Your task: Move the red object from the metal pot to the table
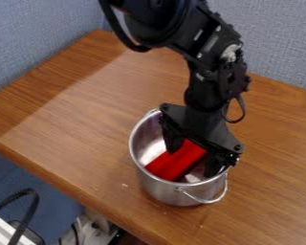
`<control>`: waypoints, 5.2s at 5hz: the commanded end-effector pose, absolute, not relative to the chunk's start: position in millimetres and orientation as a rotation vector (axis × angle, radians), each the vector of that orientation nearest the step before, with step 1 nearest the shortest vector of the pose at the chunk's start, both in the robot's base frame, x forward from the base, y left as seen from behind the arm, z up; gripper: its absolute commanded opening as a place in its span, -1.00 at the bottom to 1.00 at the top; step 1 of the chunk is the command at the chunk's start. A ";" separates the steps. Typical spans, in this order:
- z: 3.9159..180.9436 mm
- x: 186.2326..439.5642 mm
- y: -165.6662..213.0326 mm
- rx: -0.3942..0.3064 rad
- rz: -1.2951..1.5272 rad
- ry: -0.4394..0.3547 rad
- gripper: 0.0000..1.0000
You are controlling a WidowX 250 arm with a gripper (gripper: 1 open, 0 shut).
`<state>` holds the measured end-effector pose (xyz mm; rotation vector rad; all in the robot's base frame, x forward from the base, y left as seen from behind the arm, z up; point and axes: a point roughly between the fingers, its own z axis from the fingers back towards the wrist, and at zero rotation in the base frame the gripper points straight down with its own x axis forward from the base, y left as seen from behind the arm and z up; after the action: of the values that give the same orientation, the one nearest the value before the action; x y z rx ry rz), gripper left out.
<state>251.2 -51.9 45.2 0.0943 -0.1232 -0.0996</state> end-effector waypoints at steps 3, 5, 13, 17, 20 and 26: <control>35.7 250.8 -49.1 0.100 -0.096 -0.120 1.00; 31.6 249.9 -46.9 0.096 -0.090 -0.118 -1.00; 44.0 238.0 -41.1 0.093 -0.087 -0.020 -1.00; 46.4 236.8 -39.1 0.084 -0.082 -0.001 -1.00; 47.7 236.2 -38.4 0.081 -0.078 0.010 -1.00; 60.1 235.6 -36.6 0.089 -0.072 0.038 -1.00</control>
<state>227.1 -37.3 49.5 0.0940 0.0841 -0.0821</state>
